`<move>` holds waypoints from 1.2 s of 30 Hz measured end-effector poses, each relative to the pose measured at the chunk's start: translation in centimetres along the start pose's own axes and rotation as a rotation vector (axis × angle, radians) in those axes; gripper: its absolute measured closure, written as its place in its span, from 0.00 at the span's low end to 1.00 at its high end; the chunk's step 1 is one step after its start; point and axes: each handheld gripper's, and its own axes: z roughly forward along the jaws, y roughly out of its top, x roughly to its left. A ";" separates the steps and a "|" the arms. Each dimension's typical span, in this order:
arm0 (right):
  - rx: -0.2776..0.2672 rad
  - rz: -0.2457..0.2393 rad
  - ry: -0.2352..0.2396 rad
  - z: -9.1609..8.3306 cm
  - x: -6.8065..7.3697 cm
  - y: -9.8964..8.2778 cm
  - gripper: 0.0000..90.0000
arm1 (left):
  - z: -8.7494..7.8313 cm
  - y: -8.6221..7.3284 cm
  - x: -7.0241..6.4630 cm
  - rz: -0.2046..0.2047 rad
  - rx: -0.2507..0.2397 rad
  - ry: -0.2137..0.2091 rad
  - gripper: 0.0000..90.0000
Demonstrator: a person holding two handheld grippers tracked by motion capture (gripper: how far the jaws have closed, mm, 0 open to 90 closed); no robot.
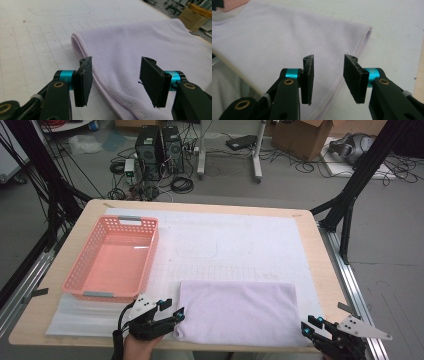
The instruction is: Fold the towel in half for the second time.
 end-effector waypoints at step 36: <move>0.116 0.049 -0.053 8.0 -3.2 3.0 0.95 | 4.7 2.7 4.0 -0.041 0.046 -0.056 0.94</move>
